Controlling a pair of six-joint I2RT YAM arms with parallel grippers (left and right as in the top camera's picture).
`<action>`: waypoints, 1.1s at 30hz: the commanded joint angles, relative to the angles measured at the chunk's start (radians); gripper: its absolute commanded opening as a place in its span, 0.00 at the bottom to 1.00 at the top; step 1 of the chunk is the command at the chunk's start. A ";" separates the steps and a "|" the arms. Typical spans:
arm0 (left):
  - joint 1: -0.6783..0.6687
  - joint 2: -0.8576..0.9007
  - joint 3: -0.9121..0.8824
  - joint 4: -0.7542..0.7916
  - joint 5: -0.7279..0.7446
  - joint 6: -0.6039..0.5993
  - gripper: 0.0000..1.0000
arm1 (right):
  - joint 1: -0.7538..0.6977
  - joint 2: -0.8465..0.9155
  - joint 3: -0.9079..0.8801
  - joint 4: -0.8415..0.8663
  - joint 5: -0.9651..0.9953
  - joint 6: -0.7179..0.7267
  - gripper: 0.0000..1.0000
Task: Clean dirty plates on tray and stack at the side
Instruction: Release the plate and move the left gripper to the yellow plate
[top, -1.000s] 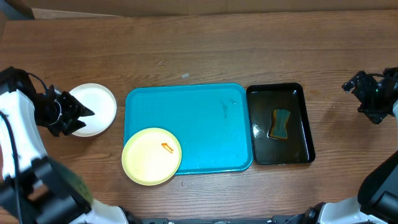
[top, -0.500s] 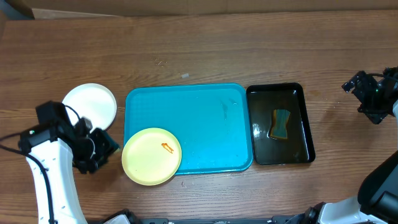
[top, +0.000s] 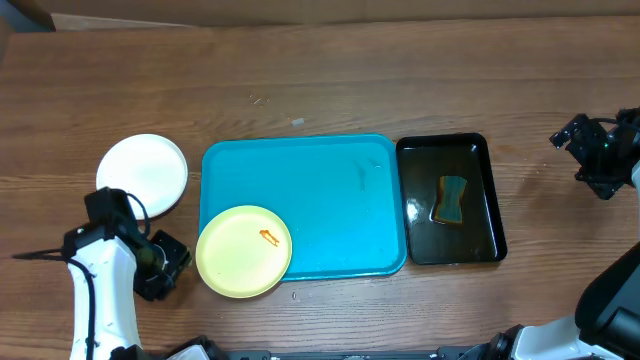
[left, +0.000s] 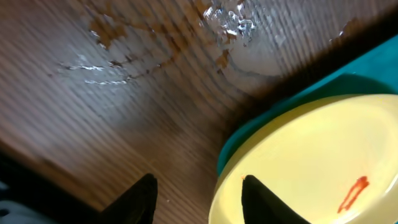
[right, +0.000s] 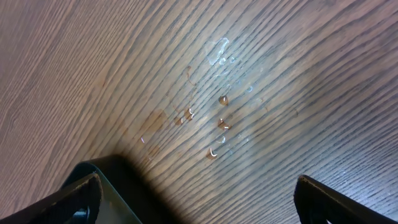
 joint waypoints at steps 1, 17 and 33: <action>0.005 -0.017 -0.060 0.048 0.074 0.041 0.41 | -0.002 -0.014 0.014 0.005 0.003 -0.004 1.00; 0.003 -0.017 -0.136 0.128 0.122 0.108 0.34 | -0.002 -0.014 0.014 0.005 0.003 -0.004 1.00; -0.002 -0.017 -0.176 0.182 0.137 0.108 0.13 | -0.002 -0.015 0.014 0.005 0.003 -0.004 1.00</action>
